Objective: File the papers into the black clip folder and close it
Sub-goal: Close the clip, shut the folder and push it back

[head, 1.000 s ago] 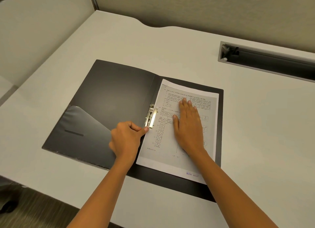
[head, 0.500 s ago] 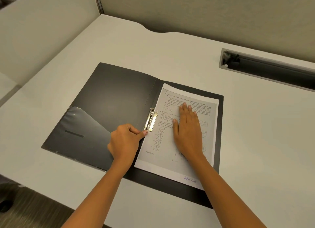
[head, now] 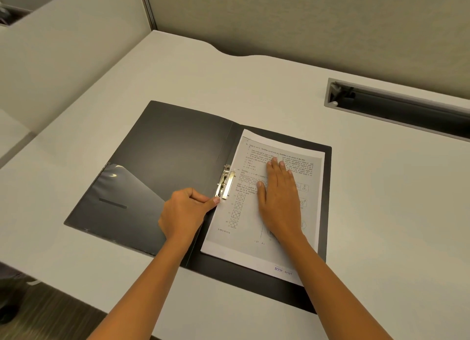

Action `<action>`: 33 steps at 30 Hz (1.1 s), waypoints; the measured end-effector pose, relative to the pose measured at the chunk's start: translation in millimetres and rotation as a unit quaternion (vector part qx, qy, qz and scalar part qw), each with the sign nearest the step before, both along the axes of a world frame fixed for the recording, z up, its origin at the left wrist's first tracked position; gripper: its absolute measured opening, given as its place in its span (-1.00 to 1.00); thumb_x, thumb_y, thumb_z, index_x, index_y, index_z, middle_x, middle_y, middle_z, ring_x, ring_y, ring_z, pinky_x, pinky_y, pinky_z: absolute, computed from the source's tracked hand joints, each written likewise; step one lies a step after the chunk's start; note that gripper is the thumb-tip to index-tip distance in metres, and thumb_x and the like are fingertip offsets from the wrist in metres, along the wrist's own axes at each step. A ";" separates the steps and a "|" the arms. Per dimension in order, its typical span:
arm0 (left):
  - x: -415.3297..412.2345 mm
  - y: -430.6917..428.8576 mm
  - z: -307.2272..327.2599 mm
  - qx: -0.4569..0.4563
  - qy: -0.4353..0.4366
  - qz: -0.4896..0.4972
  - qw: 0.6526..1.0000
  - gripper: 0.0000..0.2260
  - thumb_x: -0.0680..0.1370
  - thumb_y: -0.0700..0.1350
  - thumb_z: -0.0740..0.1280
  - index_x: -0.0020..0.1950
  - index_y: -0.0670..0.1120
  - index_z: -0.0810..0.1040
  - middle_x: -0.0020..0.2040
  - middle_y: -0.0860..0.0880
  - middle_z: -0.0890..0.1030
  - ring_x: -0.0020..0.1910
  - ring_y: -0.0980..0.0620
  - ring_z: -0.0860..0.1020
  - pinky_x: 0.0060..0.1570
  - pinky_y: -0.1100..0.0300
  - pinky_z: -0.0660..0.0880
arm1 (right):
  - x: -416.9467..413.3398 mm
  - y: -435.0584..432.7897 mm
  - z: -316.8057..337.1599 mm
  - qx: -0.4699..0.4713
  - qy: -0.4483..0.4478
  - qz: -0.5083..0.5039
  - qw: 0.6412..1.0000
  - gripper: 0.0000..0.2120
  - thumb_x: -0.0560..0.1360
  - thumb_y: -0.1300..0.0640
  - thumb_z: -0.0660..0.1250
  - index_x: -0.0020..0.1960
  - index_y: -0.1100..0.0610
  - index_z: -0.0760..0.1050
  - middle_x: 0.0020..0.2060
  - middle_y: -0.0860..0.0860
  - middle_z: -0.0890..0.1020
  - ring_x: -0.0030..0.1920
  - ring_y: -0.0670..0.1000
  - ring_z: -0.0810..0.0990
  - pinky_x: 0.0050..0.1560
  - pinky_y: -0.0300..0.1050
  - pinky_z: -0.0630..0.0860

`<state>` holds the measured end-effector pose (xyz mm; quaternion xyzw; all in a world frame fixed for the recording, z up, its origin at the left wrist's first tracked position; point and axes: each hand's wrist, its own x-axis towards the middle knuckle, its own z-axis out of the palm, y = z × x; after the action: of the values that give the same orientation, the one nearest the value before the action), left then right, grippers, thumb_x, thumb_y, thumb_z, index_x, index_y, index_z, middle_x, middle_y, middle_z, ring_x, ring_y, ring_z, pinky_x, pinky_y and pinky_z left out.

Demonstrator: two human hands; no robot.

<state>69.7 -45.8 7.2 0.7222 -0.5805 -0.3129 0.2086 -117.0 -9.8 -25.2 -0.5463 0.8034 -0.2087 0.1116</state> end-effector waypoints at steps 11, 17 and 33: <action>3.8 -3.9 -3.7 0.010 0.012 0.002 1.000 -0.70 0.32 0.23 0.45 -0.32 0.02 0.56 -0.34 0.10 0.62 -0.34 0.06 0.55 -0.37 0.27 0.41 | 0.7 0.8 0.5 -0.004 0.010 0.004 1.000 -0.44 0.61 -0.10 0.00 0.54 0.05 -0.03 0.55 -0.02 0.04 0.55 0.00 -0.03 0.47 -0.14 -0.23; -2.6 1.5 3.9 -0.015 0.017 0.015 1.000 -0.74 0.35 0.19 0.46 -0.29 0.02 0.56 -0.34 0.11 0.60 -0.38 0.09 0.54 -0.41 0.30 0.35 | 1.0 2.7 4.8 0.007 0.005 0.018 1.000 -0.47 0.62 -0.06 -0.02 0.54 0.07 -0.01 0.55 -0.02 0.05 0.55 -0.01 -0.03 0.52 -0.10 -0.16; 40.4 83.3 5.8 -0.255 0.224 0.213 0.916 -0.46 0.46 -0.09 0.42 0.37 -0.04 0.28 0.40 -0.07 0.24 0.32 -0.04 0.32 0.19 0.06 0.44 | 36.3 100.8 10.4 0.034 -0.007 0.068 0.997 -0.45 0.63 -0.07 -0.05 0.54 -0.03 -0.18 0.54 -0.14 -0.13 0.53 -0.12 -0.20 0.51 -0.17 -0.23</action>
<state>110.2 37.6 13.0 0.6619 -0.4111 -0.2557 0.5723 -80.7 91.0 -14.8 -0.5937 0.7705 -0.1771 0.1497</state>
